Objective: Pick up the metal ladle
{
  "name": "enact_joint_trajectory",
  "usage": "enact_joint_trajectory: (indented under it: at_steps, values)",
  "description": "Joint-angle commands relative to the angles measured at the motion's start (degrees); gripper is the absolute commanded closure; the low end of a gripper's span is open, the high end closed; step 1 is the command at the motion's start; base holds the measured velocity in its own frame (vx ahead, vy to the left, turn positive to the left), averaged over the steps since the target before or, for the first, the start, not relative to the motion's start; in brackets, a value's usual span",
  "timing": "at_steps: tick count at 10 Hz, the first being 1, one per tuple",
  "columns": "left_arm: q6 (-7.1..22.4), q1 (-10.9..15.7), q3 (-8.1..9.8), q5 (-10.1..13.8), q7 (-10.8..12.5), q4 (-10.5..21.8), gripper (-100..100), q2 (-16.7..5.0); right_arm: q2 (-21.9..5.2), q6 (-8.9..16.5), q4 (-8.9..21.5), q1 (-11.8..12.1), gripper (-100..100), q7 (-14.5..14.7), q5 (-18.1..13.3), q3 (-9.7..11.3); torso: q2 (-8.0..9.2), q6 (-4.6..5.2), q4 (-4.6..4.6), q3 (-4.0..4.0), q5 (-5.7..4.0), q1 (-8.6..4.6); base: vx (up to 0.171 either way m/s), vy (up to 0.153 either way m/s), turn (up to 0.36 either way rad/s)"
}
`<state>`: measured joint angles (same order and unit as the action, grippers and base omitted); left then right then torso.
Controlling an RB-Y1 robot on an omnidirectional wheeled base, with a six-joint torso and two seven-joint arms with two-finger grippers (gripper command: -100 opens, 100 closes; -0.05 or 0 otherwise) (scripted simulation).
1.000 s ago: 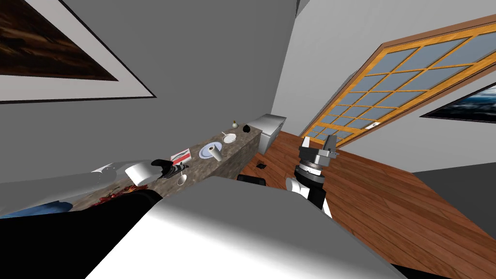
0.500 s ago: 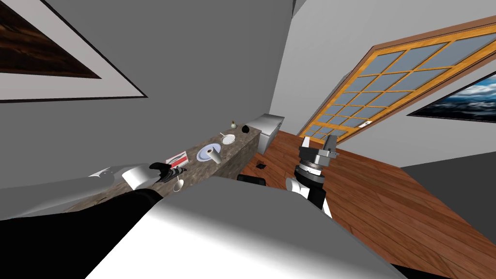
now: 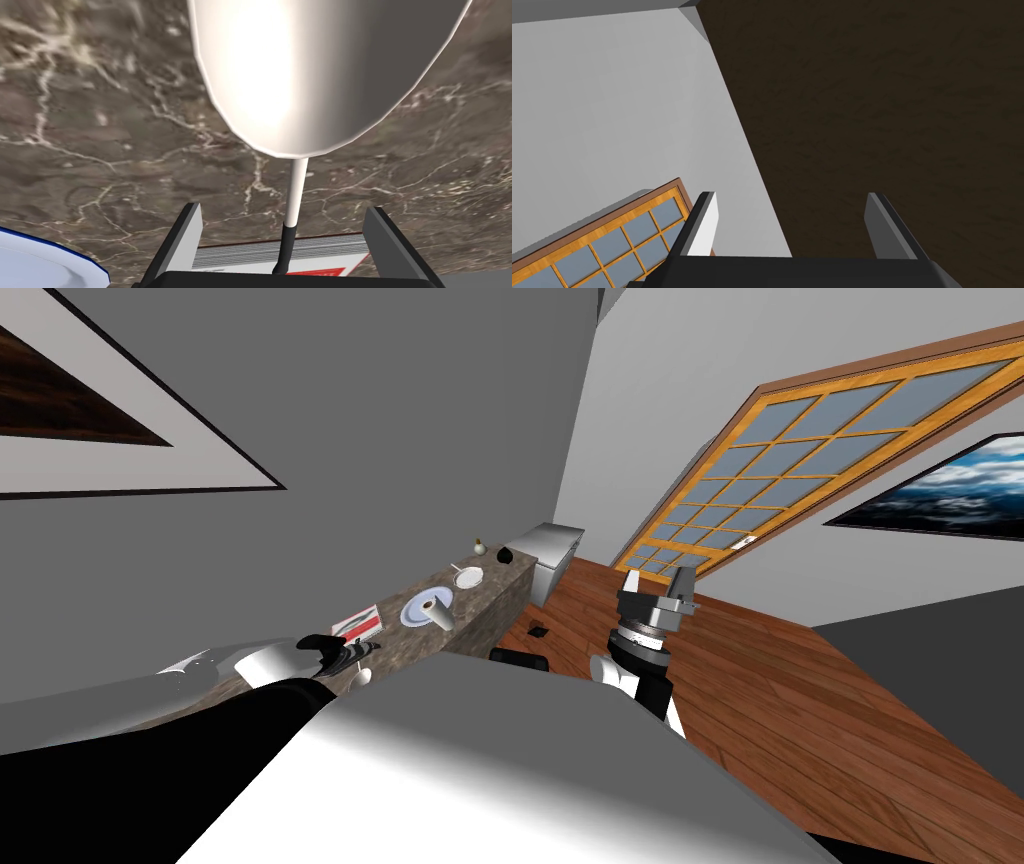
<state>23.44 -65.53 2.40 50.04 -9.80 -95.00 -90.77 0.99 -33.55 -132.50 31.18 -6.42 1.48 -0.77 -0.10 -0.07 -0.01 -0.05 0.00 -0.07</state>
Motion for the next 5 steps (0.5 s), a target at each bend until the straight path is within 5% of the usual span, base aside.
enact_joint_trajectory:
  at_steps: [1, 5]
  values:
    - [0.0, 0.0, 0.0, 0.0, 0.0, 0.0, 100, 0.0, 0.0, 0.0, 0.0, 0.0, 0, 0.0, 0.0, 0.0, 0.0, 0.0, 0.0, 0.0, 0.0, 0.0, 0.0, 0.0, 0.0]
    - [0.1, 0.0, 0.0, 0.0, 0.0, 0.1, 100, 0.0, 0.0, 0.0, 0.0, 0.0, 0, 0.0, 0.0, 0.0, 0.0, 0.06, 0.02, 0.01, 0.09, 0.0, 0.0, 0.001, 0.004]
